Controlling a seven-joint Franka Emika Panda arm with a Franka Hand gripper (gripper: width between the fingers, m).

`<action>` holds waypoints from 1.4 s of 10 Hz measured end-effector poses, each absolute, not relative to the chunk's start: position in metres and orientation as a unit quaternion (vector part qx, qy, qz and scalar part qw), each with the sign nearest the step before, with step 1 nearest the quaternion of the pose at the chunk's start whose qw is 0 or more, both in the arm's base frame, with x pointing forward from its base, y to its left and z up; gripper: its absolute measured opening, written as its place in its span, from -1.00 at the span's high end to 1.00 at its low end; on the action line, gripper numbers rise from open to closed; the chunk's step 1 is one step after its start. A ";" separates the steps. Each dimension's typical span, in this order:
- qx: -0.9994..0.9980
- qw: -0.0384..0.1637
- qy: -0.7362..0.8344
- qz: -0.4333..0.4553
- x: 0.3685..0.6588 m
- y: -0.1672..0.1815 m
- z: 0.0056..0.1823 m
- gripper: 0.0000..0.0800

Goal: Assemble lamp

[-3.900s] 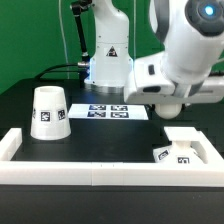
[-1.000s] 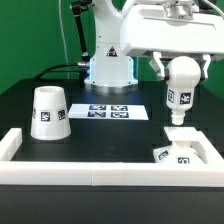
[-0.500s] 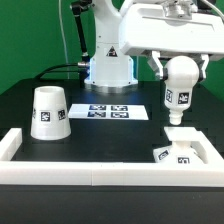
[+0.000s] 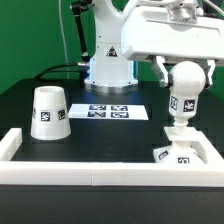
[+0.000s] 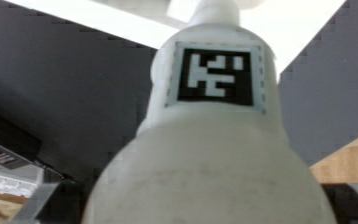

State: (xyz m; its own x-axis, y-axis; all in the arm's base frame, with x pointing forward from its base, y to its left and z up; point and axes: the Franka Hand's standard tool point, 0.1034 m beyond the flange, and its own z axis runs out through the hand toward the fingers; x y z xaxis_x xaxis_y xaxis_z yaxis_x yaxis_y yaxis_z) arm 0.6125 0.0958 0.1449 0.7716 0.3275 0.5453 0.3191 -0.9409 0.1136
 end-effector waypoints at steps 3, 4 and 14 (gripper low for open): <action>0.941 0.006 0.175 0.290 0.610 0.100 0.142 -0.45; 0.941 0.006 0.176 0.290 0.609 0.101 0.142 -0.45; 0.937 0.008 0.178 0.301 0.603 0.102 0.141 -0.45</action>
Offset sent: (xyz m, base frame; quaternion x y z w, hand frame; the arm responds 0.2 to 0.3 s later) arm -0.0052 0.0025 -0.0005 -0.0065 0.0017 0.0005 1.0000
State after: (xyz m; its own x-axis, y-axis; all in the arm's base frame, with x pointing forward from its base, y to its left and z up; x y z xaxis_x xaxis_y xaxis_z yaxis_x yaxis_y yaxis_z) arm 0.6028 0.1021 0.1413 0.7548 0.3388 0.5618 0.3294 -0.9363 0.1221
